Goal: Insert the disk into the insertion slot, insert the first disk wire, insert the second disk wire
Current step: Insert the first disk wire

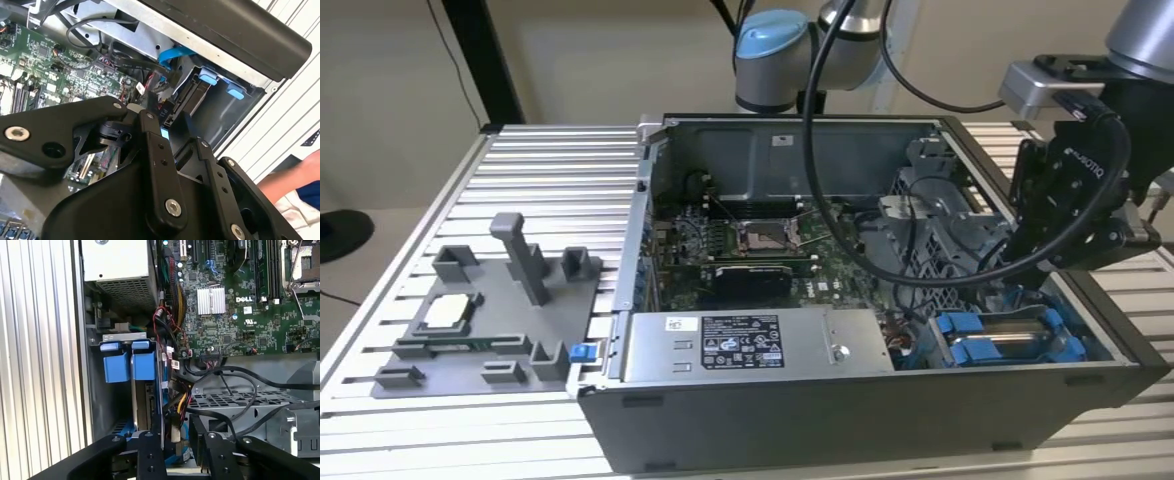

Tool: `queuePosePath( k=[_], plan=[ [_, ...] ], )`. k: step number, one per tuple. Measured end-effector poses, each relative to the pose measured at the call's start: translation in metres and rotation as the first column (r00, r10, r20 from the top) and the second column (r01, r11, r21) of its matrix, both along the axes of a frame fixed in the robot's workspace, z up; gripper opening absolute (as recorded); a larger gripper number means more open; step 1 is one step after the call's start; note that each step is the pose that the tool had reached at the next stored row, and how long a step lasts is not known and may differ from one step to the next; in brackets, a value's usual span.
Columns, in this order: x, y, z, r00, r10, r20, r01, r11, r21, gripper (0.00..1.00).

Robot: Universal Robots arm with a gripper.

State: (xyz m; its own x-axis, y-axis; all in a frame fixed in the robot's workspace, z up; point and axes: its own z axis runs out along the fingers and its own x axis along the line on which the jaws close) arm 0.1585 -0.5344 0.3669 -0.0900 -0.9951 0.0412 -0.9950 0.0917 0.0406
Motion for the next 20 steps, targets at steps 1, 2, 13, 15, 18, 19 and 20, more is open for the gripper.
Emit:
queuePosePath(
  k=[1, 2, 13, 15, 18, 19, 20],
  plan=[
    [0.0, 0.0001, -0.0002, 1.0, 0.0, 0.0, 0.0, 1.0, 0.0, 1.0],
    [0.0, 0.0002, -0.0003, 1.0, 0.0, 0.0, 0.0, 1.0, -0.0001, 1.0],
    [0.0, -0.0046, -0.0003, 1.0, 0.0, 0.0, 0.0, 0.9999, 0.0169, 0.0],
    [0.0, -0.0102, -0.0003, 1.0, 0.0, -0.0001, 0.0, 0.9994, 0.0337, 0.0],
    [0.0, -0.0204, -0.0003, 1.0, 0.0, 0.0, 0.0, 0.9987, 0.0504, 0.0],
    [0.0, -0.0237, -0.0005, 1.0, 0.0, 0.0, 0.0, 0.9984, 0.0564, 0.0],
    [0.0, -0.0267, -0.0007, 1.0, 0.0, 0.0, 0.0, 0.998, 0.064, 0.0]
  ],
)
